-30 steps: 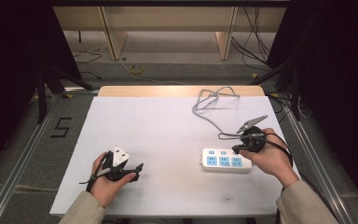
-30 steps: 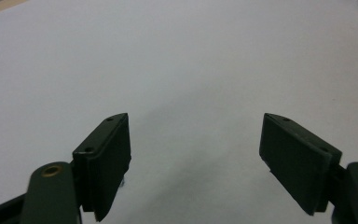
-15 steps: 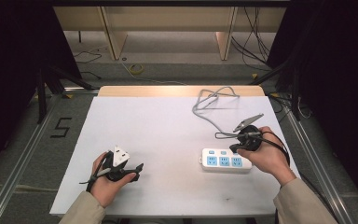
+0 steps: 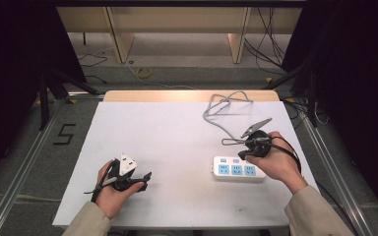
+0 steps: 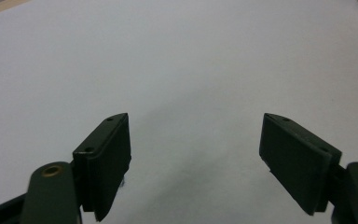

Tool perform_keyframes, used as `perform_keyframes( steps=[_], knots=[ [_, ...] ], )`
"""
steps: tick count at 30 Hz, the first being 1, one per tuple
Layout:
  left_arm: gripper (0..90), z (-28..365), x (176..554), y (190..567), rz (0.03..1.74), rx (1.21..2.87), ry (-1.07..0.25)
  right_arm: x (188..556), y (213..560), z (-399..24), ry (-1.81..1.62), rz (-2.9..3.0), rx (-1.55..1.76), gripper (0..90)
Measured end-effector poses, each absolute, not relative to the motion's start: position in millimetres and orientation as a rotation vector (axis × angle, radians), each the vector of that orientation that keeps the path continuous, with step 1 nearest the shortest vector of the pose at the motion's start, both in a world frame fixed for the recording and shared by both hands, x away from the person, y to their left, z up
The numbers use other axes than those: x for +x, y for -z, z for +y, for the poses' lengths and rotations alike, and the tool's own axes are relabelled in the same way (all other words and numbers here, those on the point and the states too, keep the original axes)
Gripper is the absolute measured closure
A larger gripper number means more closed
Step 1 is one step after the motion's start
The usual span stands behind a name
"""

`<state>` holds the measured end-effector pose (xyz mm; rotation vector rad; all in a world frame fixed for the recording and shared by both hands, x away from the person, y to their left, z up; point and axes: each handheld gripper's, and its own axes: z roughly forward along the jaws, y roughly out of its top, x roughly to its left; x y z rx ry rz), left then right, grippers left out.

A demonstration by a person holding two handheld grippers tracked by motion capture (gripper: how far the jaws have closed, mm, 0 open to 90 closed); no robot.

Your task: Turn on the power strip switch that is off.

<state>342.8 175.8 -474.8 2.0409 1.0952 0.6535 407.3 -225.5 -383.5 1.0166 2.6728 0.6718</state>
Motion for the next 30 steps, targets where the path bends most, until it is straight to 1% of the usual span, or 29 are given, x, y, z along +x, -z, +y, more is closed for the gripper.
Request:
perform_keyframes(
  steps=[30],
  knots=[
    [24.9,175.9,342.8,474.4,1.094,2.038,-0.654,416.5,387.1,-208.1,-0.643,2.704,0.989,90.0]
  ],
)
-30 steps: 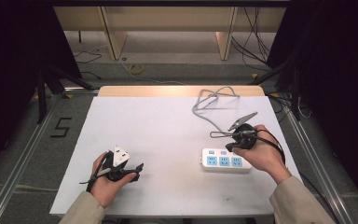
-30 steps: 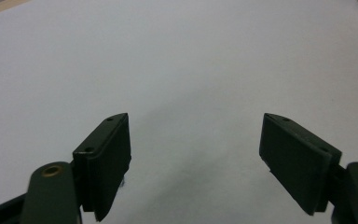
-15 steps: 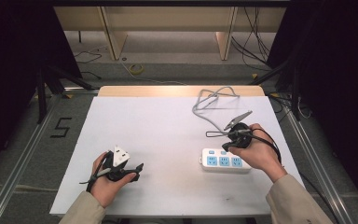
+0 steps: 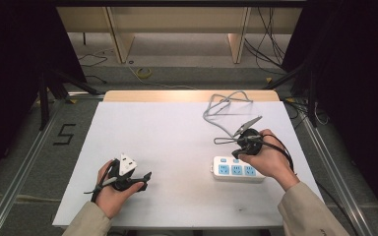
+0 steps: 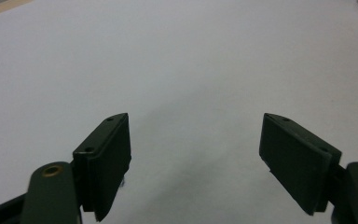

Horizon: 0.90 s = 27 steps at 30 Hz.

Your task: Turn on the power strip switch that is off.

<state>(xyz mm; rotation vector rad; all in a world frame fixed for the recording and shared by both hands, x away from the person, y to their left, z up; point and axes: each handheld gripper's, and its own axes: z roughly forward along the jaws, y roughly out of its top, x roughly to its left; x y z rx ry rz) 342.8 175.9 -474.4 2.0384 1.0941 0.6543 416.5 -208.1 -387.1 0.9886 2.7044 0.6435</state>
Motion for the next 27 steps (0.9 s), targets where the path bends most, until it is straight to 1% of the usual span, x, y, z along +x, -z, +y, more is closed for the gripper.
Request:
perform_keyframes(
  steps=[27],
  knots=[
    [24.9,175.8,342.5,474.2,1.092,2.040,-0.655,425.5,393.4,-191.2,-0.624,2.727,0.966,90.0]
  ],
)
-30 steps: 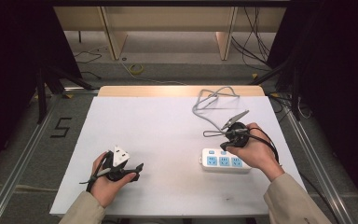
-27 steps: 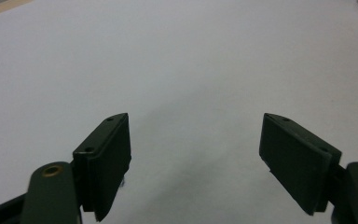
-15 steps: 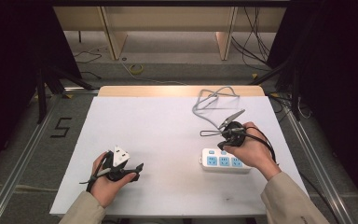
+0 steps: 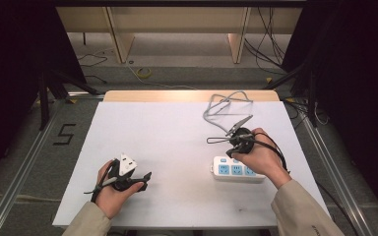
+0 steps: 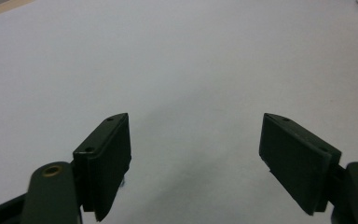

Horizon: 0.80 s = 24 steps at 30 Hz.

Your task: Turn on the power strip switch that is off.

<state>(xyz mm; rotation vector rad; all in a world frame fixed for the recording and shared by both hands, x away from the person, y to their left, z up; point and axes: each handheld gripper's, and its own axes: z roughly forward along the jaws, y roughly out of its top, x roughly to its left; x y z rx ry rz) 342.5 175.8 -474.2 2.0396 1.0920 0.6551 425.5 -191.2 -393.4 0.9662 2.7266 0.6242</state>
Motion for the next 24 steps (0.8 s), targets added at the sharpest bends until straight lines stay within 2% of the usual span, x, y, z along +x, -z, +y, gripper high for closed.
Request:
perform_keyframes(
  steps=[24],
  knots=[
    [24.9,175.6,342.2,473.8,1.090,2.038,-0.656,430.5,400.3,-178.3,-0.583,2.743,0.945,90.0]
  ],
)
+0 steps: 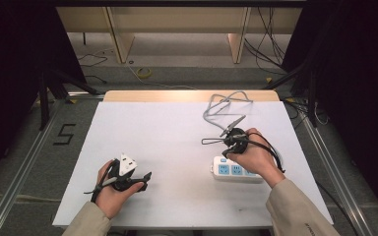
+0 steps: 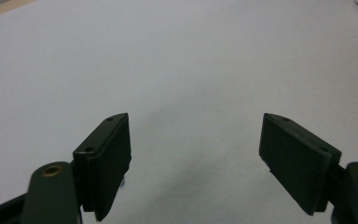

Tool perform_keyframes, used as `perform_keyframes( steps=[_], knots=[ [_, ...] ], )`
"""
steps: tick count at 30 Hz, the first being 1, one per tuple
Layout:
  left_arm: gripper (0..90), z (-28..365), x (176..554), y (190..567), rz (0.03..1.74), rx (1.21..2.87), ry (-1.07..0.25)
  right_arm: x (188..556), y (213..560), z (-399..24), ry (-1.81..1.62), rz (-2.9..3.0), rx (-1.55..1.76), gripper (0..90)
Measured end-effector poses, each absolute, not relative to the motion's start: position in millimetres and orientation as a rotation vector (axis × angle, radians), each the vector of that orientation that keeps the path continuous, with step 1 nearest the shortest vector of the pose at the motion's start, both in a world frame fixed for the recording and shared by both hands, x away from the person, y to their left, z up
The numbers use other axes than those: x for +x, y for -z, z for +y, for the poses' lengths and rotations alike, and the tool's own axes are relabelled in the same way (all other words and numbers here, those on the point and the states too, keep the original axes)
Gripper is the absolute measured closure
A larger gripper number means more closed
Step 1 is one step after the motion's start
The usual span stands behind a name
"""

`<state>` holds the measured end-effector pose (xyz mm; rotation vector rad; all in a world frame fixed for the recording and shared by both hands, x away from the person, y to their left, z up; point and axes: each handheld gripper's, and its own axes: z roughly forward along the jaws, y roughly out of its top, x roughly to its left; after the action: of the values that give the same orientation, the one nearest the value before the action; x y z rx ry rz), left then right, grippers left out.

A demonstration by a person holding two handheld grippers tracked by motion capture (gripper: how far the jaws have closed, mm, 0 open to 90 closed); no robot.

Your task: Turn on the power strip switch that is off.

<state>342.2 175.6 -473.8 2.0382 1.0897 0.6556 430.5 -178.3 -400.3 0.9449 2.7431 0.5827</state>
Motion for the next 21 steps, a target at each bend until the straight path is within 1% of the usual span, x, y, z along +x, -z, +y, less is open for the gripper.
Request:
perform_keyframes(
  steps=[21],
  knots=[
    [24.9,175.4,341.9,473.3,1.085,2.037,-0.655,440.6,412.3,-167.9,-0.524,2.762,0.968,90.0]
  ],
)
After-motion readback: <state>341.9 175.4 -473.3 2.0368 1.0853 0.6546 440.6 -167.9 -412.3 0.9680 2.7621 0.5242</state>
